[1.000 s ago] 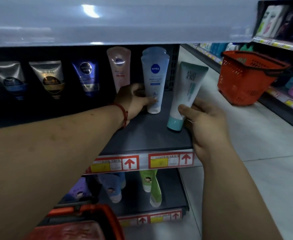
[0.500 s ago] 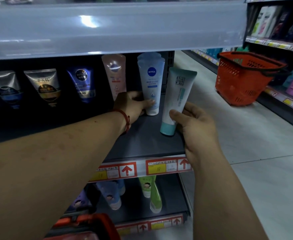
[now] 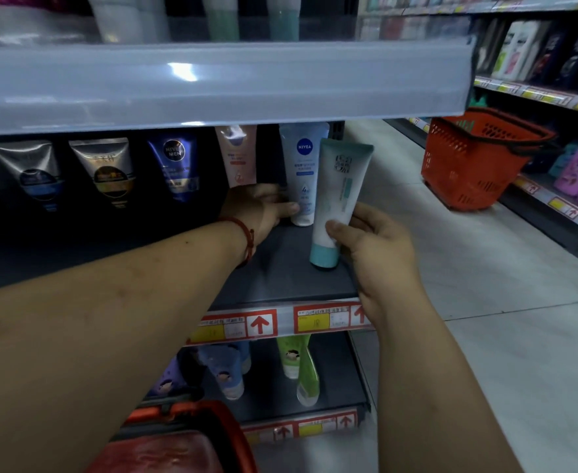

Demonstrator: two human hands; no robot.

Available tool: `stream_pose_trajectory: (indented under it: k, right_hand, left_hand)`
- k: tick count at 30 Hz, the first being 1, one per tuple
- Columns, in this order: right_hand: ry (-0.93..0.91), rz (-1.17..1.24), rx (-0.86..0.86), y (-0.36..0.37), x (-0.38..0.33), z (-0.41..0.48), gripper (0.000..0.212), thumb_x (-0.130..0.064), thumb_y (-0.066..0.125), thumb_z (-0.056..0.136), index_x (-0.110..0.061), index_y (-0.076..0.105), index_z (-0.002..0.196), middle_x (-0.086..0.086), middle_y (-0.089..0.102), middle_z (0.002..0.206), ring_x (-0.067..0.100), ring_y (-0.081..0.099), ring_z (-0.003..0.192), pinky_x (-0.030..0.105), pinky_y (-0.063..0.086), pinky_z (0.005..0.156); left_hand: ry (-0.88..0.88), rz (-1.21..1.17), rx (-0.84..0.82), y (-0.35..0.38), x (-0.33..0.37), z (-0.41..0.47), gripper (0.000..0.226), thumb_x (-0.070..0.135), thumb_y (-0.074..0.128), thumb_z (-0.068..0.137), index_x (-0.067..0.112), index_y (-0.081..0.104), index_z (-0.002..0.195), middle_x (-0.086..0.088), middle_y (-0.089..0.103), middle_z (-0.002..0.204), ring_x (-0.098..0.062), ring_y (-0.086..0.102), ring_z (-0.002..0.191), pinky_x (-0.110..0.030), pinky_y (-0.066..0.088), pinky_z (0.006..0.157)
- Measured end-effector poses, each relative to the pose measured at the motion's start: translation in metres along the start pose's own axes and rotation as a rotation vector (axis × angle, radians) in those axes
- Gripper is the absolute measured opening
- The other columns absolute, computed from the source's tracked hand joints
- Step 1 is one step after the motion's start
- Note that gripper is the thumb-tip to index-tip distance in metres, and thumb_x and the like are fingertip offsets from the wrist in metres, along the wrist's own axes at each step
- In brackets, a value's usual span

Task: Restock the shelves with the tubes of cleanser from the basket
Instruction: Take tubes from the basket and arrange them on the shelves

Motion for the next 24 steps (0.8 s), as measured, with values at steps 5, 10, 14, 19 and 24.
stream_pose_trajectory:
  k: [5, 10, 14, 19, 24]
  right_hand:
    - [-0.004, -0.174, -0.078, 0.011, -0.015, -0.049, 0.03, -0.001, 0.069, 0.089, -0.025, 0.068, 0.108, -0.003, 0.076, 0.099, 0.014, 0.074, 0.09, 0.028, 0.061, 0.078]
    - [0.011, -0.264, -0.19, 0.029, -0.033, -0.114, 0.031, 0.002, 0.068, 0.089, -0.016, 0.069, 0.115, -0.007, 0.078, 0.094, 0.009, 0.074, 0.085, 0.022, 0.059, 0.071]
    - [-0.002, -0.335, -0.241, 0.045, -0.055, -0.155, 0.035, 0.002, 0.071, 0.087, -0.014, 0.069, 0.118, -0.002, 0.078, 0.103, 0.013, 0.074, 0.093, 0.028, 0.06, 0.08]
    - [-0.064, -0.336, -0.231, 0.05, -0.103, -0.187, 0.033, 0.004, 0.071, 0.086, -0.014, 0.07, 0.113, 0.001, 0.078, 0.102, 0.013, 0.074, 0.091, 0.023, 0.059, 0.075]
    - [-0.158, -0.335, -0.178, 0.059, -0.163, -0.19, 0.033, 0.002, 0.075, 0.083, -0.014, 0.071, 0.112, 0.003, 0.078, 0.105, 0.02, 0.073, 0.099, 0.038, 0.059, 0.089]
  left_hand:
    - [-0.02, -0.072, 0.008, -0.024, 0.01, -0.05, 0.033, 0.001, 0.08, 0.079, 0.012, 0.069, 0.108, -0.009, 0.071, 0.113, -0.021, 0.069, 0.107, -0.035, 0.058, 0.092]
    - [-0.049, -0.114, -0.112, -0.066, 0.024, -0.117, 0.028, 0.001, 0.075, 0.084, 0.009, 0.071, 0.11, -0.012, 0.075, 0.106, -0.027, 0.073, 0.102, -0.041, 0.058, 0.092]
    - [-0.03, -0.172, -0.203, -0.098, 0.054, -0.16, 0.016, -0.001, 0.067, 0.09, 0.01, 0.072, 0.1, -0.016, 0.076, 0.101, -0.031, 0.075, 0.095, -0.041, 0.061, 0.086]
    - [-0.097, -0.189, -0.323, -0.125, 0.088, -0.196, 0.024, -0.01, 0.058, 0.092, 0.002, 0.068, 0.11, -0.02, 0.076, 0.101, -0.031, 0.076, 0.093, -0.042, 0.062, 0.083]
    - [-0.042, -0.186, -0.453, -0.134, 0.145, -0.216, 0.03, -0.003, 0.074, 0.083, 0.002, 0.069, 0.112, -0.017, 0.076, 0.103, -0.029, 0.075, 0.097, -0.039, 0.062, 0.084]
Point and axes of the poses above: each hand's wrist, its own z-axis towards the middle knuckle, its own y-axis out of the palm, x = y × z, the point moved 2 cm from there along z, towards the middle knuckle
